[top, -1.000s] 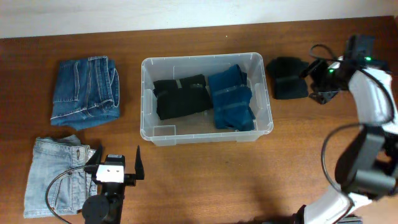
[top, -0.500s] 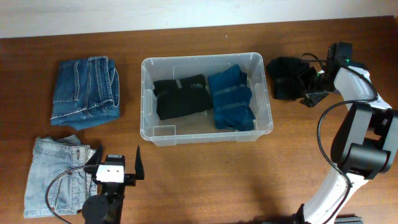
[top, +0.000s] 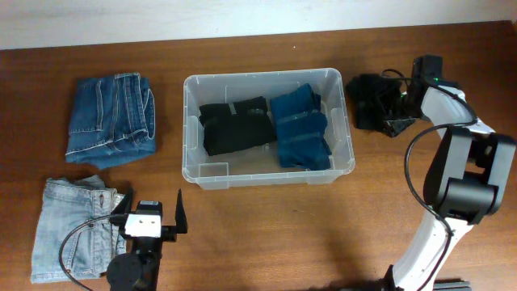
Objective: Pack container
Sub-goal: 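Lower the right gripper and grasp the black garment, then carry the black garment with the right gripper into the bin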
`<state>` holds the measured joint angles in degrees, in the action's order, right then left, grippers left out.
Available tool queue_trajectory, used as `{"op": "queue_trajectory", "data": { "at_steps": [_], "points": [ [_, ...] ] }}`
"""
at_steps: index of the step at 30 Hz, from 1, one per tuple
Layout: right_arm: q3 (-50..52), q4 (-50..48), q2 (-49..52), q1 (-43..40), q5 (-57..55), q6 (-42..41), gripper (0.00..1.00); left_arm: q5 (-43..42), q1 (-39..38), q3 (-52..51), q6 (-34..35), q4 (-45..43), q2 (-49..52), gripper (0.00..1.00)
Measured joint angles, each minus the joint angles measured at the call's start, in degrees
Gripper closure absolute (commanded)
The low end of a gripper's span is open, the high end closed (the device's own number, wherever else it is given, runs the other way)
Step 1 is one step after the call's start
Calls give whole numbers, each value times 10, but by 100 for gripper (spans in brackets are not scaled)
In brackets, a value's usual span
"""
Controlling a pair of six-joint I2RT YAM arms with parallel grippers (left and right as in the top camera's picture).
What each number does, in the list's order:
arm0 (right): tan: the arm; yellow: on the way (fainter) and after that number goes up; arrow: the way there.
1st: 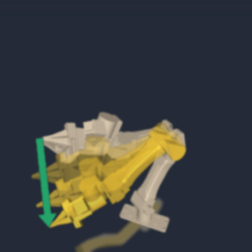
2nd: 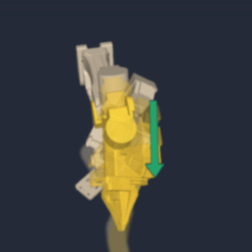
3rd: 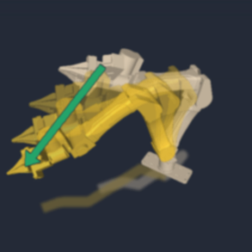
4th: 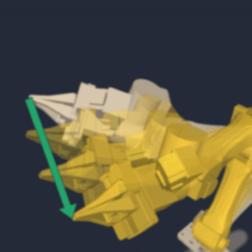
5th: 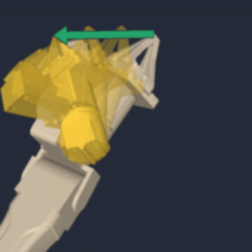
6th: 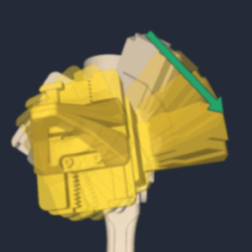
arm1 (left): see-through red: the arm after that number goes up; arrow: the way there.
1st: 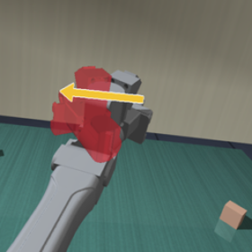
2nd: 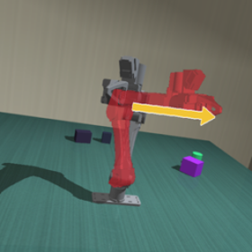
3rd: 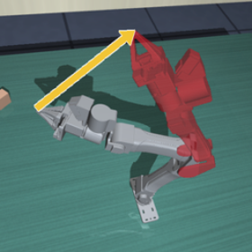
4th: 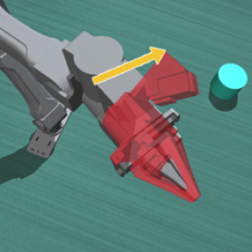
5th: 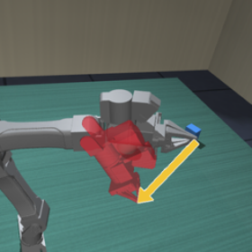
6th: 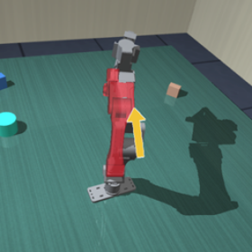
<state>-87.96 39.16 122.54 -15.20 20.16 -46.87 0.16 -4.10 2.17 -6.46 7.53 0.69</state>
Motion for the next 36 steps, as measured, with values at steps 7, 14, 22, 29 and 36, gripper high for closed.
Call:
{"op": "queue_trajectory", "data": {
  "at_steps": [7,14,22,29,36],
  "points": [
    [0,-3,0,0,-28,-11,24,0,0,0,0,0,0,1],
    [0,-2,2,0,-56,-14,55,0,0,0,0,0,0,0],
    [-1,-3,5,0,-57,-16,81,0,0,0,0,0,0,1],
    [-1,-2,3,-8,-35,-6,82,0,0,0,0,0,0,1],
    [-1,5,-59,-26,56,35,82,0,0,0,0,0,0,1]
  ]
}}
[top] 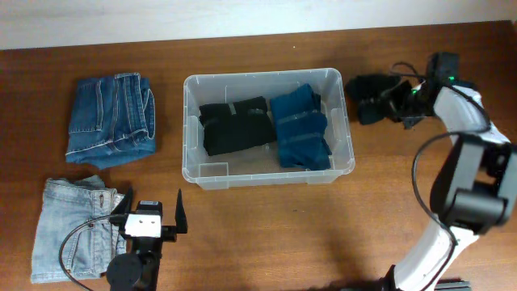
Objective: Pack container
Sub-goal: 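Carry the black garment with the right gripper into the bin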
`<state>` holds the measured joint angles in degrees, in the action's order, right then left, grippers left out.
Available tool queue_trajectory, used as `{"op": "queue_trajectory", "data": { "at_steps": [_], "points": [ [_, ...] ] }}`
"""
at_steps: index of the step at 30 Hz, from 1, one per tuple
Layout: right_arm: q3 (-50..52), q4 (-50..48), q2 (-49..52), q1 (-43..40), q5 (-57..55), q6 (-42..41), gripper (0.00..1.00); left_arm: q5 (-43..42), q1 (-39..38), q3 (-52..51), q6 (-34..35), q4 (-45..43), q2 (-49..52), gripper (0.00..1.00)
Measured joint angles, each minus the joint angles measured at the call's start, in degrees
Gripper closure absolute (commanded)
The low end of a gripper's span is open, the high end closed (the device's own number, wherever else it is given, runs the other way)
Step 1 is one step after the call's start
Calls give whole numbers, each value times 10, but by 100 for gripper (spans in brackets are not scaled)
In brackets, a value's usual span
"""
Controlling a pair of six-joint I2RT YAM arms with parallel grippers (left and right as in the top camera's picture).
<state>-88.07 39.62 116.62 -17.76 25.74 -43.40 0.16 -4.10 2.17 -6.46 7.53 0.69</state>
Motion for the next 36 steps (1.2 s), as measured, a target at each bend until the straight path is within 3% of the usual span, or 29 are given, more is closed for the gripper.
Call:
{"op": "queue_trajectory", "data": {
  "at_steps": [12,19,27,36],
  "points": [
    [0,88,-223,53,106,63,81,0,0,0,0,0,0,1],
    [-1,150,-313,179,115,100,77,0,0,0,0,0,0,1],
    [-2,139,-299,353,42,121,76,0,0,0,0,0,0,1],
    [-2,110,-222,425,12,123,69,0,0,0,0,0,0,1]
  ]
}}
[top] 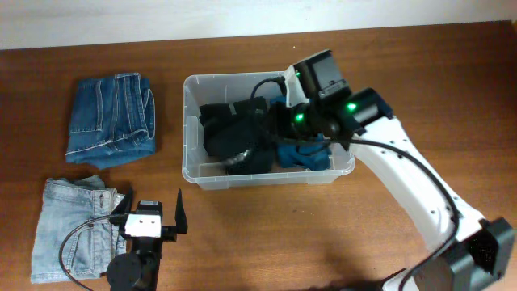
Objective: Pack container
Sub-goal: 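Carry the black garment with the right gripper into the bin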
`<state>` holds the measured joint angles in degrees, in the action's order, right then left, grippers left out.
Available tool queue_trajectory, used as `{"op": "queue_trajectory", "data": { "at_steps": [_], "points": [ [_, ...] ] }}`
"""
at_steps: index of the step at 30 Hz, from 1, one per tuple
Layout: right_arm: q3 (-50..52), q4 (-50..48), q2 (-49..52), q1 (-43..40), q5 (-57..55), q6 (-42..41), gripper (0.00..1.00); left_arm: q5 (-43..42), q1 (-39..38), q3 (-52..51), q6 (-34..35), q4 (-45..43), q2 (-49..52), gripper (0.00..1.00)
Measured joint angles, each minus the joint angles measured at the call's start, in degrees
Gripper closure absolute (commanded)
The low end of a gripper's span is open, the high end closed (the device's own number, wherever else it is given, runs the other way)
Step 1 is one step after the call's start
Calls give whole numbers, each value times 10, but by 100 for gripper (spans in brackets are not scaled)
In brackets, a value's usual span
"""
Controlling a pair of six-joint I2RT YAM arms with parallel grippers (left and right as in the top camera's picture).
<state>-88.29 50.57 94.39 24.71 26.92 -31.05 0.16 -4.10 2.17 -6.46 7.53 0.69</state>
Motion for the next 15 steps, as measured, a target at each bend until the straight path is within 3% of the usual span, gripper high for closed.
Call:
{"op": "queue_trajectory", "data": {
  "at_steps": [13,15],
  "points": [
    [0,-24,5,0,-58,35,53,0,0,0,0,0,0,1],
    [0,-35,8,0,-61,45,45,0,0,0,0,0,0,1]
  ]
}}
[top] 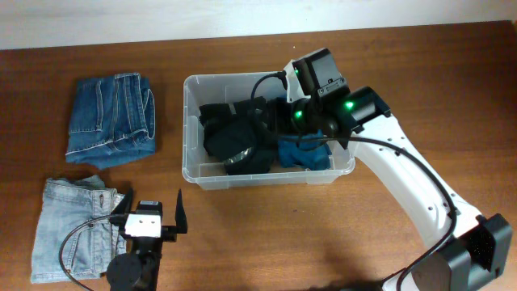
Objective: Pack container
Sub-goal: 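Carry the black garment with the right gripper into the bin, then press the black garment down into the bin's left half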
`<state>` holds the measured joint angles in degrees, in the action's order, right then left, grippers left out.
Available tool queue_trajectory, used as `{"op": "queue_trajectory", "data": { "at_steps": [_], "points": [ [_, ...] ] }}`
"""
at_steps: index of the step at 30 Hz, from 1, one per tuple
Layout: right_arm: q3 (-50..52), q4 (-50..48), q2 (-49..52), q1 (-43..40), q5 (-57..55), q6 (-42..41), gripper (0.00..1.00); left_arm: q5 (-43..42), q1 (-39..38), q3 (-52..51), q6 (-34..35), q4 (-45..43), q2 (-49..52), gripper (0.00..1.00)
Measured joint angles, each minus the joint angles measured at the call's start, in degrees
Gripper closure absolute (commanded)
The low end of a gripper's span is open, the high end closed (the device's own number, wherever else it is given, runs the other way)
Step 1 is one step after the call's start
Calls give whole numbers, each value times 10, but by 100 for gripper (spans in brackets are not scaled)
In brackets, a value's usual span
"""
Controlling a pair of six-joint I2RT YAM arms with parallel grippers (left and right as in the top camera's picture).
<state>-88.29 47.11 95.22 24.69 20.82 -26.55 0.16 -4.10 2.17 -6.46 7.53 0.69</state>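
Observation:
A clear plastic container (191,166) stands mid-table. Folded black clothes (222,121) lie in its left half and folded blue jeans (305,152) in its right half. My right arm reaches over the container from the right. Its gripper (266,121) is low over the middle, apparently shut on a black garment (245,153) that lies draped on the black pile. The fingers are dark against the cloth and hard to make out. My left gripper (151,208) rests open at the front left, beside the light jeans, holding nothing.
Folded dark-blue jeans (111,117) lie on the table to the left of the container. Folded light-blue jeans (74,230) lie at the front left, partly under my left arm. The table's far right, where the black garment lay, is bare wood.
My right gripper has shifted only slightly over the container. The black garment has spread a little more over the black pile. The left arm has not moved.
My right gripper was at a black garment on the table to the right of the container, and it was still there at the second moment. Then the gripper and garment were over the container's middle. Now the garment rests on the black pile.

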Motion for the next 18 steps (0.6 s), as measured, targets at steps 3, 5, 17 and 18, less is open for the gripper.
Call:
{"op": "queue_trajectory", "data": {
  "at_steps": [3,5,17,18],
  "points": [
    [-1,-8,30,5,-2,36,24,0,0,0,0,0,0,1],
    [-1,-9,57,11,-4,64,21,0,0,0,0,0,0,1],
    [-1,-56,185,32,-7,133,13,0,0,0,0,0,0,1],
    [-1,-63,185,32,-7,136,11,0,0,0,0,0,0,1]
  ]
}}
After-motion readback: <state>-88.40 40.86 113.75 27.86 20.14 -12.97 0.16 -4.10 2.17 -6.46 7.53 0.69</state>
